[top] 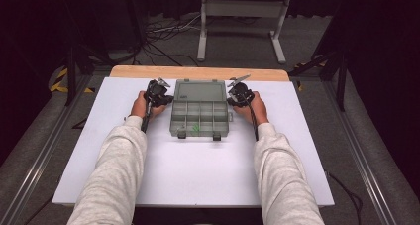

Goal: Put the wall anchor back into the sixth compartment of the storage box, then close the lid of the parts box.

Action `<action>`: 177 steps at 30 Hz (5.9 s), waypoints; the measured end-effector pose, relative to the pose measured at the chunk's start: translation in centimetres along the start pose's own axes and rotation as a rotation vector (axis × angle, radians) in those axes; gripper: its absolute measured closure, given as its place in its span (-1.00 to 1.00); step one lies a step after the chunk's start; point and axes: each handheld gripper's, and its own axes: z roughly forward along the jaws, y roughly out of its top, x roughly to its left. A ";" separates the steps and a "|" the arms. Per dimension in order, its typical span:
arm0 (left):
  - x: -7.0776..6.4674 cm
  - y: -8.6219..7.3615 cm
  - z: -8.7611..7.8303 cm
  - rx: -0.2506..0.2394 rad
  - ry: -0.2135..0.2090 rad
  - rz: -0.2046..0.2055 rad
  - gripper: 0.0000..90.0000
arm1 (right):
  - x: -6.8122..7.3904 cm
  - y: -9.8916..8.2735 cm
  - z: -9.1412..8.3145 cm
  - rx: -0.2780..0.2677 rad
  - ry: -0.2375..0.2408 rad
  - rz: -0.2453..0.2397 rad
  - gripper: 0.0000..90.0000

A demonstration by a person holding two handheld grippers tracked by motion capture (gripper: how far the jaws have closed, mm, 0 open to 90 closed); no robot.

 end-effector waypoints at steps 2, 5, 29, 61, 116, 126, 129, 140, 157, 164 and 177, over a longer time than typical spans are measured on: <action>0.1 0.1 0.1 -0.003 0.003 0.001 1.00 | -0.1 0.1 0.0 0.004 0.004 -0.007 1.00; 0.2 0.3 0.3 0.003 0.015 0.002 1.00 | -0.2 0.1 0.1 0.007 0.004 -0.019 1.00; 0.4 1.4 1.6 -0.035 0.058 -0.044 0.99 | -0.6 0.6 1.3 -0.069 -0.034 0.012 1.00; 0.0 4.3 -1.9 -0.200 0.129 -0.033 0.99 | -0.6 2.1 -2.1 -0.310 -0.123 0.033 1.00; -4.4 4.9 -9.9 -0.264 0.144 0.056 1.00 | 3.5 2.4 -9.7 -0.403 -0.135 -0.022 1.00; -4.8 4.6 -10.1 -0.252 0.140 0.080 1.00 | 4.1 2.3 -10.0 -0.381 -0.142 -0.018 1.00; -5.0 4.5 -10.3 -0.243 0.137 0.092 1.00 | 4.3 2.3 -10.2 -0.370 -0.134 -0.019 1.00; -5.6 4.1 -10.8 -0.234 0.130 0.116 1.00 | 4.6 2.1 -10.3 -0.343 -0.125 -0.026 1.00; -7.5 2.2 -13.3 -0.225 0.072 0.218 1.00 | 6.5 0.2 -12.7 -0.298 -0.041 -0.097 1.00; -8.4 1.4 -13.6 -0.206 0.025 0.253 1.00 | 7.7 -0.6 -12.7 -0.274 -0.007 -0.132 1.00; -10.3 -0.8 -13.5 -0.233 -0.035 0.292 1.00 | 9.2 -2.5 -12.5 -0.252 0.050 -0.147 1.00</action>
